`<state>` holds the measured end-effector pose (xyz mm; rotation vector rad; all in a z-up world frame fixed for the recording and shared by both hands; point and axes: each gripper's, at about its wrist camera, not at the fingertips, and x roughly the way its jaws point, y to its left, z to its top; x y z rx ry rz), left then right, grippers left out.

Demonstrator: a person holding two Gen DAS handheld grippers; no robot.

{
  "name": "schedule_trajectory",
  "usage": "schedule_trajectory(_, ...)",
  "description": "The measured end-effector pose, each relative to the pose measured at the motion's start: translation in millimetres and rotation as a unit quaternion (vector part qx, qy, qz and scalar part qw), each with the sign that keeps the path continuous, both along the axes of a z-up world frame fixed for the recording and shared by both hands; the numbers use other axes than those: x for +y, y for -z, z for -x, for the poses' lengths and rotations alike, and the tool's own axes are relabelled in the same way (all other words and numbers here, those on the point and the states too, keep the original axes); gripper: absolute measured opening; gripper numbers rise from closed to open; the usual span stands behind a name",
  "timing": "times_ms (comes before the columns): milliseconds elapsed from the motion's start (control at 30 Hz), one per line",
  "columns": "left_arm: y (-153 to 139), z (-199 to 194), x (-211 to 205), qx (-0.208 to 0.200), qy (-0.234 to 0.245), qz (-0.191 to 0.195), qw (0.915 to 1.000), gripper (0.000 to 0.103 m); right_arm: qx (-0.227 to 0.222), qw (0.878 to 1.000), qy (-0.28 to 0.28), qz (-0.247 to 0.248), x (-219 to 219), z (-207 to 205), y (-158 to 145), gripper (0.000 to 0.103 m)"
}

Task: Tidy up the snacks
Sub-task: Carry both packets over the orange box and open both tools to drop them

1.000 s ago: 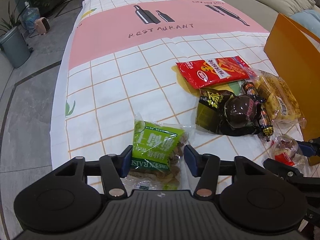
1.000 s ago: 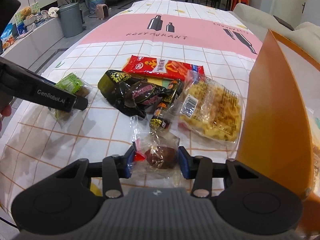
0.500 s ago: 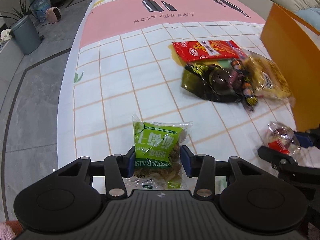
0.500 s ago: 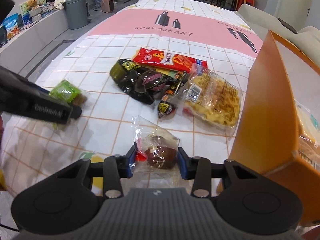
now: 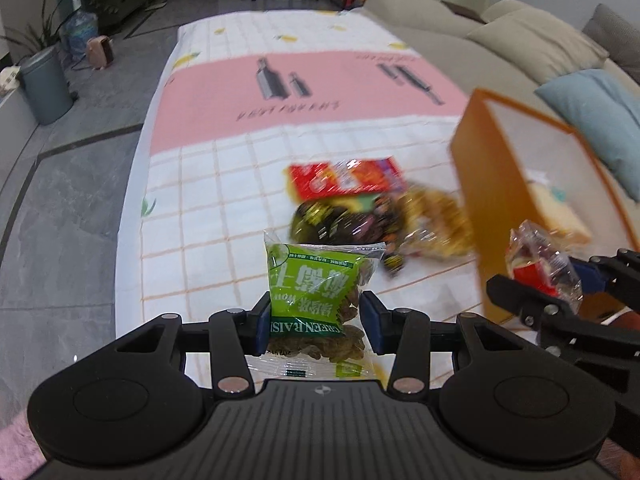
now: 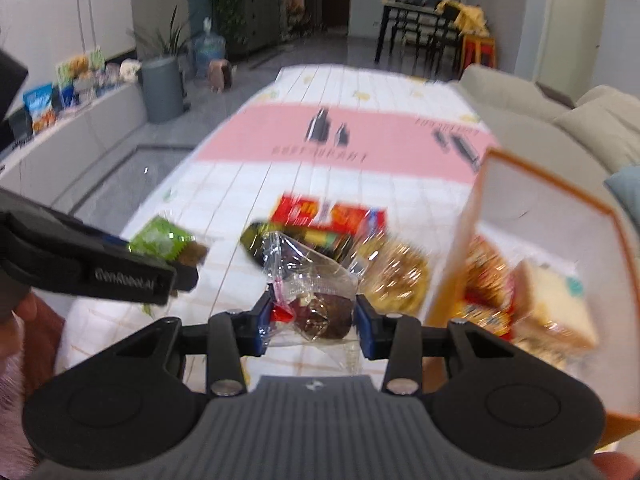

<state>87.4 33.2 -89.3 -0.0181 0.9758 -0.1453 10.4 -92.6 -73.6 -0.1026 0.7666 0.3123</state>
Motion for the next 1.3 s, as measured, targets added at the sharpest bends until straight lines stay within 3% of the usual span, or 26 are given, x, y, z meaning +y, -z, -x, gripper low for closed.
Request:
schedule_trajectory(233,-56,-11,-56,-0.031,0.069,0.003,0.9972,0.051,-0.025,0.999,0.044,0.014,-51,0,-47,0.040)
schedule_trajectory(433,-72,-23,-118,-0.009,0.152,0.024,0.9880,0.051,0.028,0.997,0.071,0.006,-108,-16,-61,0.041)
schedule_trajectory(600,-62,-37,-168,0.028,0.198,0.006,0.9797,0.051,0.087,0.992,0.087,-0.001,-149,-22,-54,0.041)
schedule_trajectory(867,-33,-52,-201,0.080,0.223,-0.032,0.9710,0.051,0.157,0.982,0.102,-0.025,-187,-41,-27,0.041)
schedule_trajectory(1133,-10,-64,-214,0.120,0.232,-0.064,0.9632,0.050,0.207,0.975,0.083,-0.025,-188,-57,-4,0.041)
schedule_trajectory(1300,-6,-70,-217,0.120,0.236,-0.068,0.9620,0.050,0.226,0.971,0.075,-0.016,-188,-67,5,0.041)
